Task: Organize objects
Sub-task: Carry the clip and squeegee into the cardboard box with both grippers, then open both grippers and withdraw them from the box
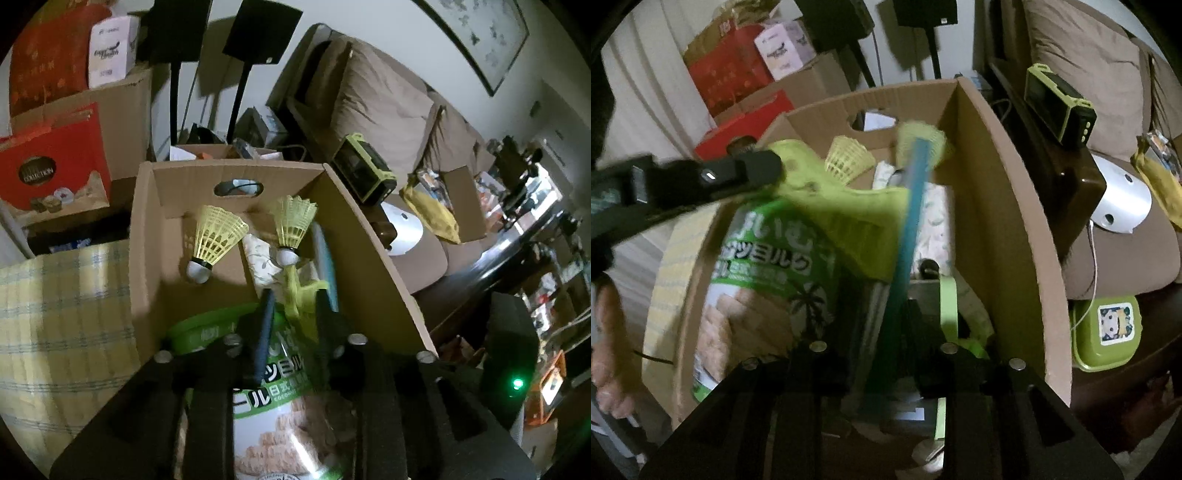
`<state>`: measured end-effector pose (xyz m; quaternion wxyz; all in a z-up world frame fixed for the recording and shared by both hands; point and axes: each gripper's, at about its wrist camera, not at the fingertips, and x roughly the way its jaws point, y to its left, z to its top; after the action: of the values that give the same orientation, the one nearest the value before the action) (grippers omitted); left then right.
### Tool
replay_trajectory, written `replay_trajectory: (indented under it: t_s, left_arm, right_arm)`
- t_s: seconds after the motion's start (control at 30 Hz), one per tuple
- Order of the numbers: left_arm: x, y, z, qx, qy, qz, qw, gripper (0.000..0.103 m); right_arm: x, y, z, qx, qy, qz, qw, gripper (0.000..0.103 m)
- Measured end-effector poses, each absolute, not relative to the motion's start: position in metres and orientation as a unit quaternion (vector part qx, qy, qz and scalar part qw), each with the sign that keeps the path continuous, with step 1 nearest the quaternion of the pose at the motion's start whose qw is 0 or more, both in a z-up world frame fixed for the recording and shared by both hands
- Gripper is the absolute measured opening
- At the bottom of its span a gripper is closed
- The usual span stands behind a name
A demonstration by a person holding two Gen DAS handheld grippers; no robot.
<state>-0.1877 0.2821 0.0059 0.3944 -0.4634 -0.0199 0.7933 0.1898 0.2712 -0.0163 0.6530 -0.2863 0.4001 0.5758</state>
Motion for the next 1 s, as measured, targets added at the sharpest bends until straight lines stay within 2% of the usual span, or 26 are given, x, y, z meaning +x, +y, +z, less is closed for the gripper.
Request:
replay_trajectory:
  t_s: [0.2,0.5,0.53,0.6,0.7,0.8,0.93,1.0]
  left_arm:
    - [-0.177,0.267,0.019,-0.447,-0.012,0.802,0.395,0.028]
    - [-0.157,0.228,0.034,-0.413,0.011,0.827,0.381,0.055]
    - [-0.155,0.223,0.035,-0.410,0.010,0.829,0.379,0.061]
    - [-0.150,0.211,0.037,-0.405,0.005,0.834,0.374,0.063]
    - [-0.144,0.196,0.039,-0.401,-0.002,0.839,0.368,0.074]
    - [-0.141,0.182,0.039,-0.399,-0.003,0.844,0.359,0.075]
    - [-0.133,0.162,0.037,-0.393,0.003,0.852,0.345,0.086]
    - [-0.130,0.151,0.037,-0.390,0.004,0.858,0.336,0.086]
  right_arm:
    - [0.187,0.265,-0.012,-0.283,0.390,0.573,0.663,0.032]
    - [0.178,0.247,0.009,-0.267,0.363,0.571,0.687,0.036]
    - [0.174,0.246,0.012,-0.265,0.359,0.570,0.689,0.038]
    - [0.169,0.240,0.019,-0.259,0.347,0.571,0.697,0.041]
    - [0.158,0.233,0.031,-0.252,0.327,0.572,0.709,0.052]
    - [0.143,0.228,0.041,-0.251,0.307,0.578,0.713,0.059]
    - [0.123,0.223,0.048,-0.257,0.281,0.585,0.716,0.068]
    - [0.114,0.220,0.048,-0.259,0.273,0.588,0.716,0.070]
